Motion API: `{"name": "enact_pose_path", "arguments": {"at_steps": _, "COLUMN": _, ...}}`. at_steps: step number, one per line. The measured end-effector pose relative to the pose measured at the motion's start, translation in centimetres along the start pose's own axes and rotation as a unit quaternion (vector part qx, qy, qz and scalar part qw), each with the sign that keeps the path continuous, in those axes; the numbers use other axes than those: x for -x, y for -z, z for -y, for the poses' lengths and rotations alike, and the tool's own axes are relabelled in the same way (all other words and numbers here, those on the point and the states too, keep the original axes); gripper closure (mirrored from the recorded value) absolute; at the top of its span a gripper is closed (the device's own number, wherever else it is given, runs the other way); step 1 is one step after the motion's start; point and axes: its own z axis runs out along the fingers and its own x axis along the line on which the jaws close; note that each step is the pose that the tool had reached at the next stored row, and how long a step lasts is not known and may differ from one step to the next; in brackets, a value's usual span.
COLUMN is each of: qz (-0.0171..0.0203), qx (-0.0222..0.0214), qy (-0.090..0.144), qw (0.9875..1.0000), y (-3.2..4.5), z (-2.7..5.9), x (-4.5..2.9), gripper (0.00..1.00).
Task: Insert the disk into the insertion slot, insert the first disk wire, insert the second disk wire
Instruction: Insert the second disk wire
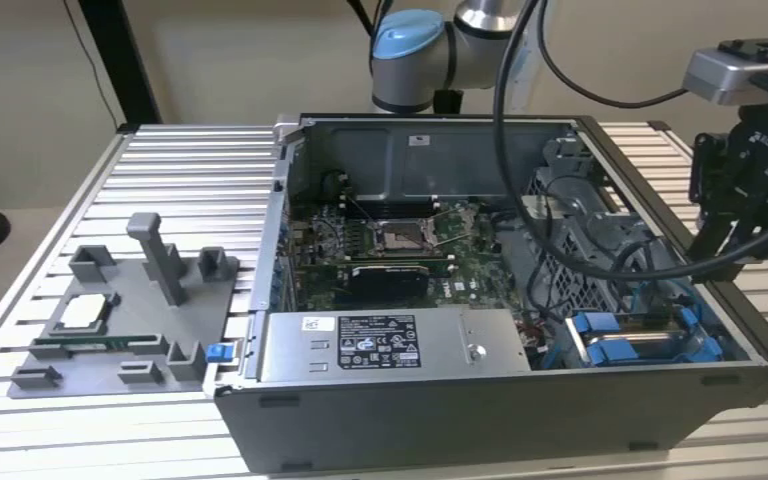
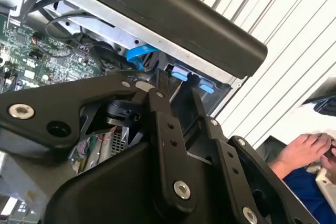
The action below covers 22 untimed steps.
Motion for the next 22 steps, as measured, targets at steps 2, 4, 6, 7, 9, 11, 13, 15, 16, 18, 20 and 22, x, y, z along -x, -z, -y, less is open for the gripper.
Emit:
{"name": "enact_pose_path", "arguments": {"at_steps": 2, "qz": -0.0014, "qx": -0.0001, "qy": 0.0, "qw": 1.0, "y": -0.23, "z": 0.01, "x": 0.03, "gripper": 0.0}}
{"name": "enact_pose_path", "arguments": {"at_steps": 4, "qz": -0.0015, "qx": -0.0001, "qy": 0.001, "qw": 1.0, "y": -0.32, "z": 0.01, "x": 0.05, "gripper": 0.0}}
{"name": "enact_pose_path", "arguments": {"at_steps": 6, "qz": -0.0014, "qx": -0.0001, "qy": 0.001, "qw": 1.0, "y": -0.39, "z": 0.01, "x": 0.08, "gripper": 0.0}}
{"name": "enact_pose_path", "arguments": {"at_steps": 7, "qz": -0.0015, "qx": -0.0001, "qy": 0.001, "qw": 1.0, "y": -0.42, "z": 0.01, "x": 0.08, "gripper": 0.0}}
{"name": "enact_pose_path", "arguments": {"at_steps": 9, "qz": -0.0015, "qx": -0.0001, "qy": 0.001, "qw": 1.0, "y": -0.44, "z": 0.01, "x": 0.09, "gripper": 0.0}}
{"name": "enact_pose_path", "arguments": {"at_steps": 11, "qz": -0.0014, "qx": -0.0001, "qy": 0.001, "qw": 1.0, "y": -0.47, "z": 0.01, "x": 0.09, "gripper": 0.0}}
{"name": "enact_pose_path", "arguments": {"at_steps": 13, "qz": -0.0014, "qx": -0.0001, "qy": 0.001, "qw": 1.0, "y": -0.49, "z": 0.01, "x": 0.1, "gripper": 0.0}}
{"name": "enact_pose_path", "arguments": {"at_steps": 15, "qz": -0.0014, "qx": -0.0001, "qy": 0.001, "qw": 1.0, "y": -0.52, "z": 0.01, "x": 0.1, "gripper": 0.0}}
{"name": "enact_pose_path", "arguments": {"at_steps": 16, "qz": -0.0014, "qx": -0.0001, "qy": 0.001, "qw": 1.0, "y": -0.53, "z": 0.01, "x": 0.1, "gripper": 0.0}}
{"name": "enact_pose_path", "arguments": {"at_steps": 18, "qz": -0.0015, "qx": -0.0001, "qy": 0.001, "qw": 1.0, "y": -0.54, "z": 0.01, "x": 0.1, "gripper": 1.0}}
{"name": "enact_pose_path", "arguments": {"at_steps": 20, "qz": -0.0014, "qx": 0.0001, "qy": 0.001, "qw": 1.0, "y": -0.53, "z": 0.01, "x": 0.1, "gripper": 1.0}}
{"name": "enact_pose_path", "arguments": {"at_steps": 22, "qz": -0.0014, "qx": 0.0008, "qy": 0.001, "qw": 1.0, "y": -0.46, "z": 0.01, "x": 0.09, "gripper": 1.0}}
